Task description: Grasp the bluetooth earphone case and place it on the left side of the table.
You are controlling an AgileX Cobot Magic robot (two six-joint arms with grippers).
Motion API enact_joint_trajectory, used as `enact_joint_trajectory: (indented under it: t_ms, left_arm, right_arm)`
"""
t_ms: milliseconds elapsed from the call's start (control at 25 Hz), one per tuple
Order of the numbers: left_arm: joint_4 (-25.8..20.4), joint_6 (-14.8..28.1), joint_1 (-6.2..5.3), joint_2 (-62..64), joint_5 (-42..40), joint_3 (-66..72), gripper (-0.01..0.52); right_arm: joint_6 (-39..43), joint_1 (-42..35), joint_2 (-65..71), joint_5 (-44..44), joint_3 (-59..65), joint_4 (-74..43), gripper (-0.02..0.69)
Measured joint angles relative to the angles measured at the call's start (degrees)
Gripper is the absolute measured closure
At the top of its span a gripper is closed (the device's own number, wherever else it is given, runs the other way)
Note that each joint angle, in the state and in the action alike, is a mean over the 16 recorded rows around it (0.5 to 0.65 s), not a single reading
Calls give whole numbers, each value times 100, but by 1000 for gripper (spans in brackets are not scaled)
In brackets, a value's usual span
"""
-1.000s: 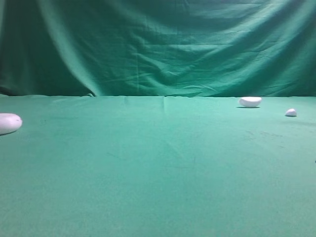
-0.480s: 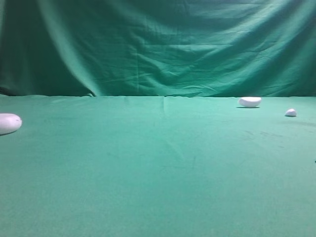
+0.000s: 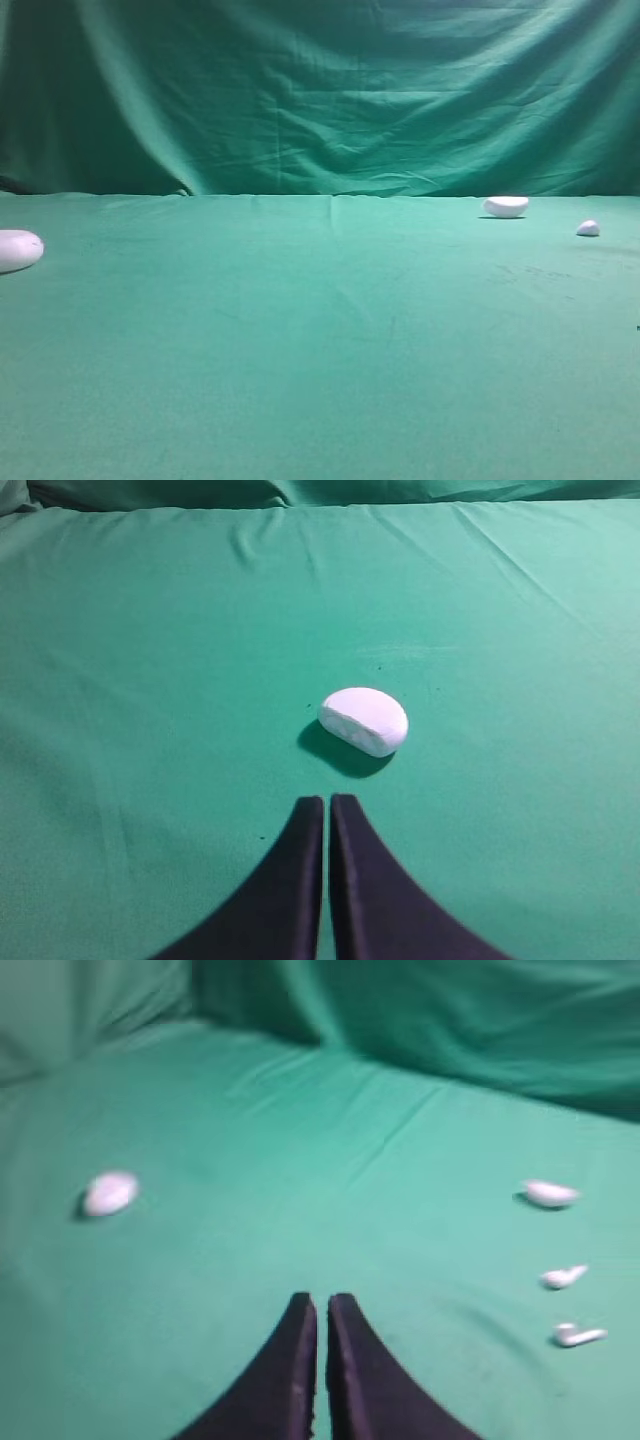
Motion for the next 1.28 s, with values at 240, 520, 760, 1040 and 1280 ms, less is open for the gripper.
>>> enact_joint_trajectory:
  t_ms: [240, 520, 760, 1040, 1280]
  left_arm:
    - [0, 0, 0, 0, 0, 0, 514]
    - [0, 0, 0, 0, 0, 0, 514]
    - [0, 0, 0, 0, 0, 0, 514]
    - [0, 0, 0, 0, 0, 0, 514]
    - [0, 0, 0, 0, 0, 0, 514]
  right_arm:
    - [73, -1317, -867, -846, 1178, 71, 665]
    - [151, -2275, -1394, -1183, 2190, 211, 665]
    - [163, -2666, -1485, -1215, 2584, 288, 665]
    - [167, -2882, -1487, -1230, 2676, 347, 665]
    - [168, -2915, -1487, -1235, 2679, 364, 665]
